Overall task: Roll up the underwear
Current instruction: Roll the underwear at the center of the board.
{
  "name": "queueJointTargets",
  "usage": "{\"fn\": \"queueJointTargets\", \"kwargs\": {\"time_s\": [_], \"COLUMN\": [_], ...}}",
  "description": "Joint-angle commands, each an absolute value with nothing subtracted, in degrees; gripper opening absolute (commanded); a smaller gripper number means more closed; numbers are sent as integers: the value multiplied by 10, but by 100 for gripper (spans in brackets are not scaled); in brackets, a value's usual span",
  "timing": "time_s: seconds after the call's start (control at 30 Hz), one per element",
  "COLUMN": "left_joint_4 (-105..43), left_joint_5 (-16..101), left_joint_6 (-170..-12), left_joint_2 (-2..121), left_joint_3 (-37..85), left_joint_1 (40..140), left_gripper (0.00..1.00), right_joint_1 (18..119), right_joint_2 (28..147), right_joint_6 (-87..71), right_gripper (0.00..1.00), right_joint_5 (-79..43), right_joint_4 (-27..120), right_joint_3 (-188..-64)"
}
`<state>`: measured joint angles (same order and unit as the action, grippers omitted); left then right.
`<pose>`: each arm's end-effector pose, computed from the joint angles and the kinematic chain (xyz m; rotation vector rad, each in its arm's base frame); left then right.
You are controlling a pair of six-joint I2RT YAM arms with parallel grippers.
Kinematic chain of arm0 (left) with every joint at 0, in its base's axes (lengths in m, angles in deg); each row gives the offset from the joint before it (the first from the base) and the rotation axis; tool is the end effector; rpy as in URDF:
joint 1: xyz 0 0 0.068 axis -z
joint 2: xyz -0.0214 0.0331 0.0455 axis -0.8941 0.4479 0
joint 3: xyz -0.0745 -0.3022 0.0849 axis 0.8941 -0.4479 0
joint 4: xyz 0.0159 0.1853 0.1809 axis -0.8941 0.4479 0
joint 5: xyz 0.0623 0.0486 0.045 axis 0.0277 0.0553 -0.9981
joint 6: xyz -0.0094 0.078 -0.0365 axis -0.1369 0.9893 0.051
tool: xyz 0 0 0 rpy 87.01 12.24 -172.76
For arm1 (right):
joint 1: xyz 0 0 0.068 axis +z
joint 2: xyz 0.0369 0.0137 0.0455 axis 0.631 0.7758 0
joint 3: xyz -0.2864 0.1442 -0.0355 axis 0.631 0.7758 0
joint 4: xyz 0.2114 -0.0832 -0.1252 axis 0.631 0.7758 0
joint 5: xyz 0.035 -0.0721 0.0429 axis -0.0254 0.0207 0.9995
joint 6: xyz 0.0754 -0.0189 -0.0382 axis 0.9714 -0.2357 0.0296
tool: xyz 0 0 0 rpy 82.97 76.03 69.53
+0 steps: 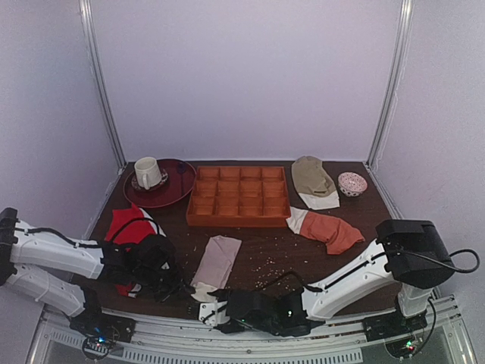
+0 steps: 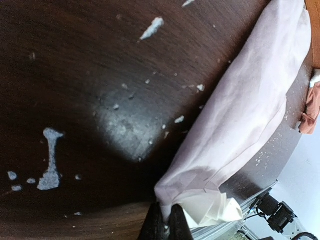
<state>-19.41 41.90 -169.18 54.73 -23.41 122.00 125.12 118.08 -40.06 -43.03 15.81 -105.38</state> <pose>0.1021 -0.1863 0.1553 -0.7256 2.8592 -0.9419 0.0545 0.4485 0.1709 -1.5613 1.2988 0.3601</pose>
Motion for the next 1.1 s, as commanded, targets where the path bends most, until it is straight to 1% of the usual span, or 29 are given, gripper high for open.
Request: {"fn": "queueJointTargets", "kwargs": {"time_s": [0.0, 0.3, 0.67, 1.07], "left_joint_4": [-189, -186, -197, -198], "left_joint_5": [409, 417, 419, 423], "left_joint_6": [-1697, -1699, -1706, -1715], "left_joint_2": [530, 532, 531, 520], "left_joint_3": [-245, -247, -253, -258], "left_joint_1": [1222, 1223, 1226, 1226], "left_gripper": [0, 0, 0, 0], "right_joint_1": [1255, 1254, 1233, 1208], "right_joint_2": [1204, 1243, 1265, 1284], "right_joint_6": [-419, -447, -447, -445], "right_gripper": [50, 47, 48, 43], "right_joint_5": [-431, -437, -435, -423], "right_joint_4": [156, 131, 129, 140], "right_joint_3": [-1071, -1081, -1093, -1087]}}
